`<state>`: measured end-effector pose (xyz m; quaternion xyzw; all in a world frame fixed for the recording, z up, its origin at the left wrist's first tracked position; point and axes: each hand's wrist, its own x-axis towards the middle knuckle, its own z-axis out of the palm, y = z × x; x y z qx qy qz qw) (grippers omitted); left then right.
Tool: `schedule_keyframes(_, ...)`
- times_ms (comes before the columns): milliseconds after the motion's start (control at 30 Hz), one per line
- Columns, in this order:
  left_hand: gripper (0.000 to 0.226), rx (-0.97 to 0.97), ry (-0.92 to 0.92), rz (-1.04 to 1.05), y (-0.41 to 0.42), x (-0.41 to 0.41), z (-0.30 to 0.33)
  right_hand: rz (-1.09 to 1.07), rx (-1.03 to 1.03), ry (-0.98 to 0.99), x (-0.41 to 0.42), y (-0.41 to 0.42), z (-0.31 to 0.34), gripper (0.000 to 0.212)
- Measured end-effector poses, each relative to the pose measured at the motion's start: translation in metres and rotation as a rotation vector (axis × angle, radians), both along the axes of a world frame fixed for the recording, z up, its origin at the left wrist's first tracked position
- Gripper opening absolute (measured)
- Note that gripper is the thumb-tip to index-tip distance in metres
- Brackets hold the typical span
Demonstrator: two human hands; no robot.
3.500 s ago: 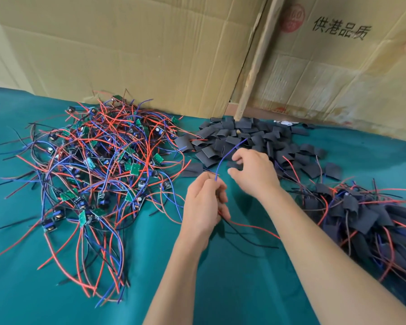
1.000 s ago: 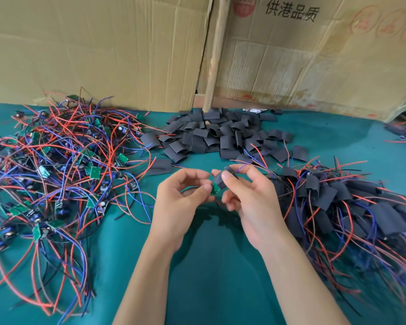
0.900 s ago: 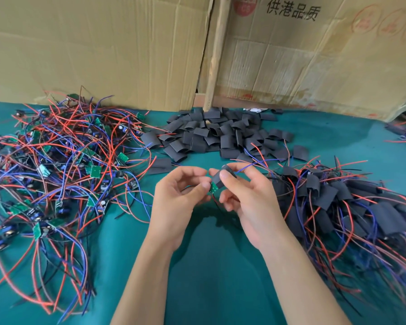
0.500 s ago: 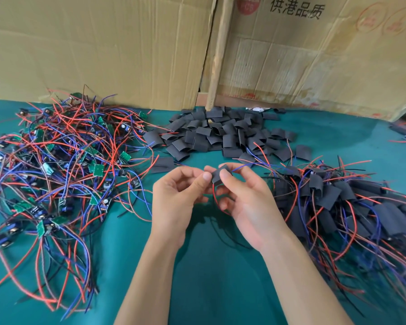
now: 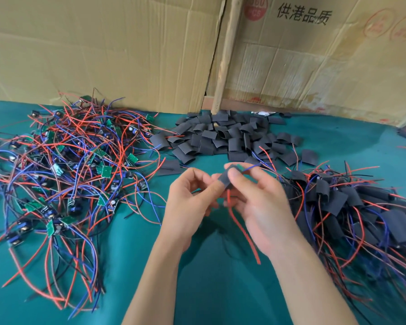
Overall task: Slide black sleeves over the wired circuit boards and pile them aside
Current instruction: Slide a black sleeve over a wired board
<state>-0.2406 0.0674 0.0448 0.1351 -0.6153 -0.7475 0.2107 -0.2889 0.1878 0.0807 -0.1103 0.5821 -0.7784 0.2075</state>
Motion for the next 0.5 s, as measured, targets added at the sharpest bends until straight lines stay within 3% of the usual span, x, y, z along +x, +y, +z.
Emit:
schedule_keyframes(133,0.019,0.051,-0.045,-0.081,-0.001,0.001,0.001,-0.194,0.050,0.138,-0.014,0.044,0.043,0.008)
schedule_keyframes(233,0.013,-0.011,-0.103,-0.010,-0.002,-0.002,-0.006,-0.300,0.475,0.337,-0.020,0.097,0.083,0.022)
schedule_keyframes(333,0.016,-0.052,-0.130,-0.014,0.001,-0.005,-0.007,-0.337,1.060,0.410,-0.041,0.153,0.090,0.103)
schedule_keyframes(367,0.016,-0.057,-0.136,-0.010,0.002,-0.005,-0.007,-0.365,1.173,0.512,-0.050,0.170,0.092,0.113)
schedule_keyframes(433,0.017,-0.048,-0.119,0.007,0.000,-0.005,-0.010,-0.398,1.189,0.600,-0.049,0.168,0.099,0.101)
schedule_keyframes(500,0.018,-0.049,-0.113,0.025,-0.002,-0.007,-0.011,-0.320,1.127,0.696,-0.025,0.115,0.107,0.049)
